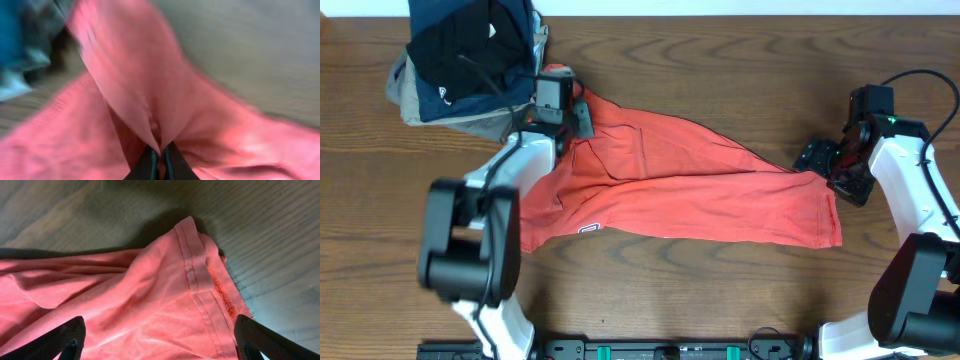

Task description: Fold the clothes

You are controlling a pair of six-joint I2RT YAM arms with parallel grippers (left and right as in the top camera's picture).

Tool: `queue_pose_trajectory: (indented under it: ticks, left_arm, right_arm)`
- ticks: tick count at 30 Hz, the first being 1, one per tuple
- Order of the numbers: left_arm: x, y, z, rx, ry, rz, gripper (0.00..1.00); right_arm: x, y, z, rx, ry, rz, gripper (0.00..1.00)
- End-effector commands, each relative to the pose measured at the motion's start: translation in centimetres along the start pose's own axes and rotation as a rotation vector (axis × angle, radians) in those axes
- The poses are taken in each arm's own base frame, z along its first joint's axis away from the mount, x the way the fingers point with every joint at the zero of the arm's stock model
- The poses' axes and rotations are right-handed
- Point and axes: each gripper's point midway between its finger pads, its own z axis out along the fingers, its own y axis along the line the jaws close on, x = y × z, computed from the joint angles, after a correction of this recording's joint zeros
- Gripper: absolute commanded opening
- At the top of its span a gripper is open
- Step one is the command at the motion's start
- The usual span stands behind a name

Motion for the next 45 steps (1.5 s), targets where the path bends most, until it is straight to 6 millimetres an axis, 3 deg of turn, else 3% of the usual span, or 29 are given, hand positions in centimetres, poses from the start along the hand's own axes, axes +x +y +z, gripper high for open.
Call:
queue_pose_trajectory:
  ticks: [1, 7, 10, 16, 27, 30, 32, 38, 42, 45]
  left_arm:
    - [-3.9, -0.9, -4.4, 0.027, -0.107, 0.001, 0.06]
    - [-5.2, -1.3, -8.0, 0.038, -0.143, 0.000, 0.06]
    - [-5.1, -1.2, -8.5, 0.036, -0.133, 0.001, 0.06]
    - [-4.8, -1.1, -8.4, 0.035, -0.123, -0.043, 0.06]
    - [-4.7, -1.1, -8.4, 0.033, -0.116, -0.043, 0.06]
    - [-4.6, -1.1, -8.4, 0.032, -0.115, -0.043, 0.06]
    - [-4.5, -1.0, -8.4, 0.031, -0.109, -0.043, 0.06]
    - [-4.1, -0.9, -8.4, 0.026, -0.095, -0.042, 0.06]
    - [-4.1, -0.9, -8.4, 0.026, -0.096, -0.043, 0.06]
    - [-4.1, -0.9, -8.4, 0.026, -0.095, -0.043, 0.05]
  right_arm:
    - [-0.5, 1.0, -0.3, -0.032, -0.017, -0.027, 0.93]
    - [-0.4, 3.9, -0.6, -0.190, -0.003, -0.122, 0.94]
    - [-0.1, 4.9, -0.8, -0.237, 0.002, -0.183, 0.94]
    - [1.9, 9.3, -1.3, -0.346, 0.010, -0.335, 0.94]
    - [8.6, 19.4, -2.2, -0.464, 0.020, -0.401, 0.95]
    - [10.3, 21.6, -2.6, -0.503, -0.003, -0.489, 0.95]
    - [11.2, 23.0, -2.8, -0.503, -0.076, -0.654, 0.95]
    - [9.7, 21.7, -1.8, -0.138, -0.360, -0.954, 0.96]
    - [10.3, 21.8, -1.0, -0.047, -0.395, -1.049, 0.96]
    - [10.7, 21.7, 0.9, -0.017, -0.366, -1.064, 0.96]
